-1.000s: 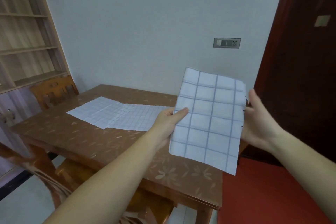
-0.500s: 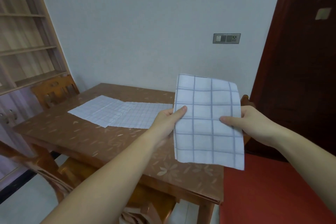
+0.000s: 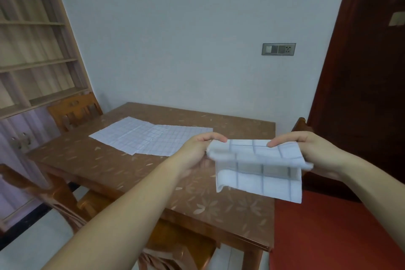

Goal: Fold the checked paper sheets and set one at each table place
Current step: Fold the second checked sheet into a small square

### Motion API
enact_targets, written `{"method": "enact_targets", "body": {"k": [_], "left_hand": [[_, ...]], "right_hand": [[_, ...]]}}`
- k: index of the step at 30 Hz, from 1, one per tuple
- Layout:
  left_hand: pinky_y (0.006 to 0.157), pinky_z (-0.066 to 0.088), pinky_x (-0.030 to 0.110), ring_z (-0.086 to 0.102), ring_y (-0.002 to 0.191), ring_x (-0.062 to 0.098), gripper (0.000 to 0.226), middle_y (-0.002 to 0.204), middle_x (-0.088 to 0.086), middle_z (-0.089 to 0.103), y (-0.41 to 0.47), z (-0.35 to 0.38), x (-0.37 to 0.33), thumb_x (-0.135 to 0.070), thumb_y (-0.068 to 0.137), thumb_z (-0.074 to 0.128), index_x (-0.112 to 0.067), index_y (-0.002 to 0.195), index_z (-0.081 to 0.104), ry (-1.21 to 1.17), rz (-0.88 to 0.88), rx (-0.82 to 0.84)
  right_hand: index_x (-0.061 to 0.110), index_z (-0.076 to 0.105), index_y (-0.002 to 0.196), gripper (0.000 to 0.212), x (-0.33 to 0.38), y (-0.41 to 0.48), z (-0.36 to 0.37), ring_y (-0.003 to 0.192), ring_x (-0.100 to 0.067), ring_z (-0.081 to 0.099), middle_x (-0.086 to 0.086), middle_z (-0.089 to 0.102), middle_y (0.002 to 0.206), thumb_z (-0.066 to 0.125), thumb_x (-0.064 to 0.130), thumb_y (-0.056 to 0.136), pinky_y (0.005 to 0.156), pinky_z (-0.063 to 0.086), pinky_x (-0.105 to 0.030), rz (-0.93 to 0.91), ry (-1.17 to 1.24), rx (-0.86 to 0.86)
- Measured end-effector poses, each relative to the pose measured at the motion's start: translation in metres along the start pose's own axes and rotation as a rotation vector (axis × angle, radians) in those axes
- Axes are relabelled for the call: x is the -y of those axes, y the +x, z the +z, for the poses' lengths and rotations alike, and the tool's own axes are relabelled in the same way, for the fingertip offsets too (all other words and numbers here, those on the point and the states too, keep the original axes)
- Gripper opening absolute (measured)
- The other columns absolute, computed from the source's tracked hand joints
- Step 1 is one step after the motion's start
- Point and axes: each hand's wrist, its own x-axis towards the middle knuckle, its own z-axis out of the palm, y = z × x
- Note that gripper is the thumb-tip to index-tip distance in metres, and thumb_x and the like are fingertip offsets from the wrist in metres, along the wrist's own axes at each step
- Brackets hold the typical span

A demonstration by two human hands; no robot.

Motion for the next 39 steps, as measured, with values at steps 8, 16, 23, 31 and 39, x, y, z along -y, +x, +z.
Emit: {"method": "enact_targets", "body": {"k": [8,16,23,31,39], "left_hand": [[0.068,0.058,0.030,0.074,0.085,0.019,0.033,0.095,0.004,0.077,0.002,0.005,-0.004,-0.038,0.098,0.055,-0.011,0.110,0.070,0.049,-0.104,-0.059],[0.080,0.054,0.026,0.070,0.095,0.014,0.020,0.108,0.001,0.074,-0.003,0.021,-0.014,-0.024,0.101,0.051,-0.021,0.109,0.069,0.480,0.099,0.039],[0.081,0.050,0.028,0.064,0.084,0.006,0.020,0.088,-0.011,0.068,-0.007,0.029,-0.023,-0.019,0.098,0.053,-0.028,0.090,0.069,0.616,0.157,0.147],[0.058,0.042,0.012,0.057,0.060,-0.005,0.018,0.062,-0.018,0.064,-0.014,0.012,-0.022,-0.023,0.096,0.061,-0.024,0.080,0.070,0.629,0.342,-0.058],[0.053,0.034,0.010,0.048,0.053,-0.008,0.020,0.053,-0.026,0.054,-0.020,0.018,-0.027,-0.024,0.100,0.053,-0.017,0.085,0.064,0.756,0.448,-0.072]], "right_hand": [[0.018,0.077,0.102,0.042,-0.004,0.002,-0.007,0.115,-0.048,0.055,-0.019,0.068,0.118,0.043,-0.005,0.095,0.096,0.048,-0.062,-0.022,-0.087,0.018],[0.028,0.066,0.113,0.031,0.010,-0.001,0.007,0.108,-0.009,0.066,0.005,0.068,0.119,0.068,0.043,0.086,0.095,0.054,-0.037,-0.071,-0.230,0.088],[0.013,0.075,0.078,0.023,0.026,0.004,0.050,0.069,-0.012,0.069,-0.001,0.074,0.075,0.063,0.026,0.093,0.064,0.052,-0.027,-0.317,-0.393,-0.105],[0.015,0.074,0.084,0.005,0.031,0.013,0.052,0.070,-0.014,0.071,-0.009,0.075,0.081,0.070,0.015,0.087,0.057,0.053,-0.018,-0.308,-0.217,-0.181],[0.023,0.075,0.073,0.017,0.031,0.018,0.066,0.058,-0.016,0.059,-0.019,0.065,0.065,0.069,0.022,0.088,0.056,0.046,-0.025,-0.394,-0.154,-0.263]]}}
